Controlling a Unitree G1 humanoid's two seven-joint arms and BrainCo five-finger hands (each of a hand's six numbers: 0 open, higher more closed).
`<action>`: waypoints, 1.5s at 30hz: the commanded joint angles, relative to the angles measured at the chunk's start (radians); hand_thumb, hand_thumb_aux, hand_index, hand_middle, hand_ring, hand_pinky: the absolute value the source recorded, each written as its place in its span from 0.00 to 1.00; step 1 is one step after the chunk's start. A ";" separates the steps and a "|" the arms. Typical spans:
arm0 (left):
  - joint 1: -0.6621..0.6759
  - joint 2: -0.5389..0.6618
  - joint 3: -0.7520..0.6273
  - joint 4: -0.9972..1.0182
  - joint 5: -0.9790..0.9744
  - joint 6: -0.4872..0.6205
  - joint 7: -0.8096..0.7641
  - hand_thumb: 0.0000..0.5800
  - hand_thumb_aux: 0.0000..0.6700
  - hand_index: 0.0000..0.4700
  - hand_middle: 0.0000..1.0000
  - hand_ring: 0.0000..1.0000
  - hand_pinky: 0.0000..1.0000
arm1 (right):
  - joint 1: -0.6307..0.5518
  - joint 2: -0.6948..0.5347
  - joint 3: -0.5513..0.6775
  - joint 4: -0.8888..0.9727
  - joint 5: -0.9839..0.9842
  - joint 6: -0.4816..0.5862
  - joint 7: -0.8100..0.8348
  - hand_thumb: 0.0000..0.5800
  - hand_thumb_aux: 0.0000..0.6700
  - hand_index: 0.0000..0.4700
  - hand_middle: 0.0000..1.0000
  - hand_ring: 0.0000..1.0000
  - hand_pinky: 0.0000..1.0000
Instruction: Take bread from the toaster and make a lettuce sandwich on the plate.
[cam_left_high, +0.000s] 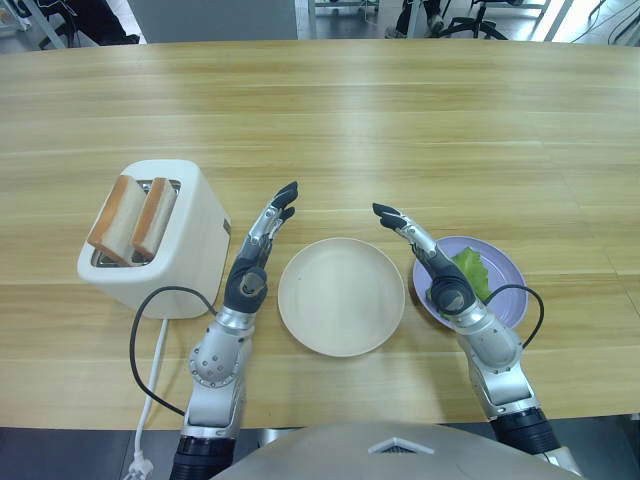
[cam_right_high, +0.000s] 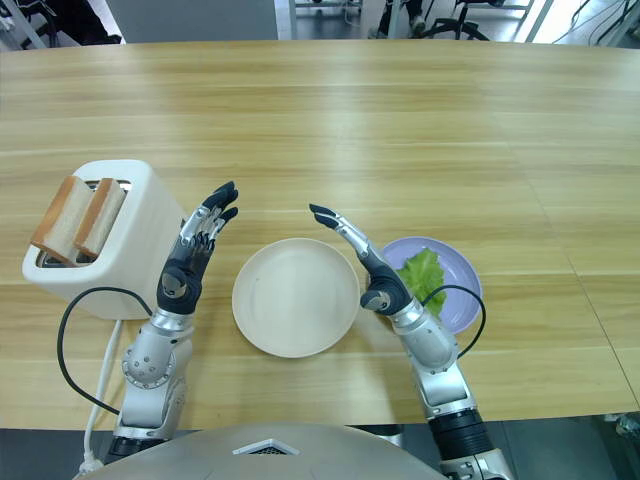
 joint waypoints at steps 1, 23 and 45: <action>0.007 0.004 -0.005 0.014 0.009 0.003 -0.002 0.00 0.00 0.00 0.00 0.00 0.00 | 0.006 -0.003 0.002 0.005 0.008 0.010 0.007 0.00 0.00 0.00 0.00 0.00 0.00; -0.066 0.014 0.287 -0.435 0.054 0.313 0.192 0.00 0.00 0.00 0.00 0.00 0.00 | 0.006 0.019 -0.052 0.011 -0.016 0.021 -0.052 0.00 0.00 0.00 0.00 0.00 0.00; 0.066 0.647 0.483 -0.025 0.748 0.866 0.040 0.00 0.00 0.00 0.00 0.00 0.00 | 0.178 -0.052 -0.154 -0.428 0.032 0.438 -0.056 0.00 0.00 0.00 0.00 0.00 0.00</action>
